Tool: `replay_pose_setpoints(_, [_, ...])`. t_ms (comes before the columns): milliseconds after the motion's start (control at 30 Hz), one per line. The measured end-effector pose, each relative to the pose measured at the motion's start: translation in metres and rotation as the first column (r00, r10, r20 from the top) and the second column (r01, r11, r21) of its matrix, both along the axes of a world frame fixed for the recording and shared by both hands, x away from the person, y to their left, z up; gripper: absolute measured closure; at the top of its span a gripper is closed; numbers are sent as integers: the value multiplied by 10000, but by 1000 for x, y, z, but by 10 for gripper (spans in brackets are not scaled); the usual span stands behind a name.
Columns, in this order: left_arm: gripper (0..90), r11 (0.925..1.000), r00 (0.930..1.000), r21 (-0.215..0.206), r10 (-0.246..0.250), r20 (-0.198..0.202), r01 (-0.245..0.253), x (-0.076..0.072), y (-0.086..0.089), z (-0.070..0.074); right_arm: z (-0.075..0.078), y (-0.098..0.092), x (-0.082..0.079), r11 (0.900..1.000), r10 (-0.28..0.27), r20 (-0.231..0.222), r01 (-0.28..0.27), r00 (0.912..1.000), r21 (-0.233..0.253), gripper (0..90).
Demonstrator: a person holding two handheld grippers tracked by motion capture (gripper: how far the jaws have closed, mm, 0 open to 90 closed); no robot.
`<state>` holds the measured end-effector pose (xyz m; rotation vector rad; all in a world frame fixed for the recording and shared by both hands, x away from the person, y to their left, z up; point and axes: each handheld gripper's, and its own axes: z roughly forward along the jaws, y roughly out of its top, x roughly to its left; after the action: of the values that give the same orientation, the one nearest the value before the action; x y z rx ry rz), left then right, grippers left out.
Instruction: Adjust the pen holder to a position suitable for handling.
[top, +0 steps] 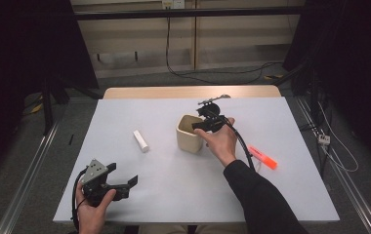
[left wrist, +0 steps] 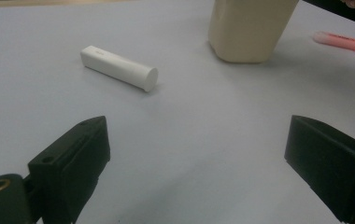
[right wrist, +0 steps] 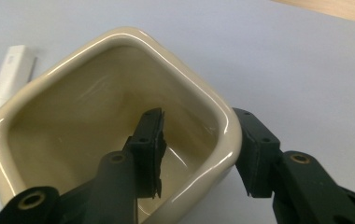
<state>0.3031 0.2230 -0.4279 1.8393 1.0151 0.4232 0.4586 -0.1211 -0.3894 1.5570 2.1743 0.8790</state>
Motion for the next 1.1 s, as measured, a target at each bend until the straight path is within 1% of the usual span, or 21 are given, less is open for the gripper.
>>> replay_pose_setpoints(67, [68,10000,10000,-19,1,10,-1,0,0,0,1,4,-2,9990,-417,51,418,9991,-175,610])
replay_pose_setpoints(133, [68,10000,10000,-3,7,-12,-7,0,0,0,3,4,-1,9977,-549,188,556,9983,-375,695])
replay_pose_setpoints(200, [68,10000,10000,-11,-17,-5,17,0,0,0,4,4,0,9981,-524,126,528,9985,-302,697])
replay_pose_setpoints(233, [68,10000,10000,9,-27,-1,27,0,0,0,5,4,0,9979,-524,169,531,9985,-381,701])
replay_pose_setpoints(267, [68,10000,10000,-12,14,-40,-14,0,0,0,6,6,2,9980,-340,156,348,9993,-524,704])
replay_pose_setpoints(300, [68,10000,10000,-15,17,-53,-17,0,0,0,6,5,3,9982,-242,112,248,9996,-540,705])
replay_pose_setpoints(333, [68,10000,10000,-37,18,-36,-19,0,0,-1,6,5,3,9982,-242,112,248,9996,-540,705])
replay_pose_setpoints(433, [68,10000,10000,39,3,-62,-2,0,0,0,8,0,6,9988,219,39,-217,9998,-430,714])
replay_pose_setpoints(567, [68,10000,10000,40,-9,-54,9,0,0,0,9,-5,12,9935,1059,75,-1055,9943,-426,722])
replay_pose_setpoints(600, [69,10000,10000,42,-7,-62,7,0,0,0,9,-6,14,9930,1126,-9,-1126,9936,-357,722])
replay_pose_setpoints(633, [68,10000,10000,24,19,-67,-18,0,0,0,10,-7,17,9884,1460,51,-1457,9893,-439,723])
replay_pose_setpoints(667, [68,10000,10000,16,5,-34,-5,0,0,-1,10,-7,17,9884,1460,51,-1457,9893,-439,723])
replay_pose_setpoints(733, [68,10000,10000,-10,16,-64,-16,1,0,-1,9,-8,20,9776,2063,210,-2052,9783,-477,723])
replay_pose_setpoints(767, [68,10000,10000,-28,14,-85,-14,1,0,-1,9,-8,22,9706,2370,288,-2354,9711,-499,723])
replay_pose_setpoints(800, [68,10000,10000,-10,-2,-81,2,1,0,-1,8,-9,27,9588,2824,337,-2810,9587,-415,722])
replay_pose_setpoints(833, [68,10000,10000,13,-13,-74,13,1,1,-1,8,-9,27,9588,2824,337,-2810,9587,-415,722])
replay_pose_setpoints(867, [68,10000,10000,44,-17,-78,17,1,1,-1,8,-11,32,9547,2971,215,-2966,9546,-245,721])
replay_pose_setpoints(900, [68,10000,10000,35,-21,-80,21,1,1,-1,8,-11,32,9547,2971,215,-2966,9546,-245,721])
replay_pose_setpoints(967, [68,10000,9999,16,-22,-99,22,1,1,-1,7,-13,36,9467,3221,261,-3218,9463,-171,721])
replay_pose_setpoints(1067, [68,10000,9999,-16,5,-143,-5,1,2,-1,6,-17,39,9391,3435,270,-3437,9388,36,721])
replay_pose_setpoints(1100, [68,10000,9999,-13,0,-152,0,1,2,-1,5,-19,40,9396,3418,277,-3421,9394,110,722])
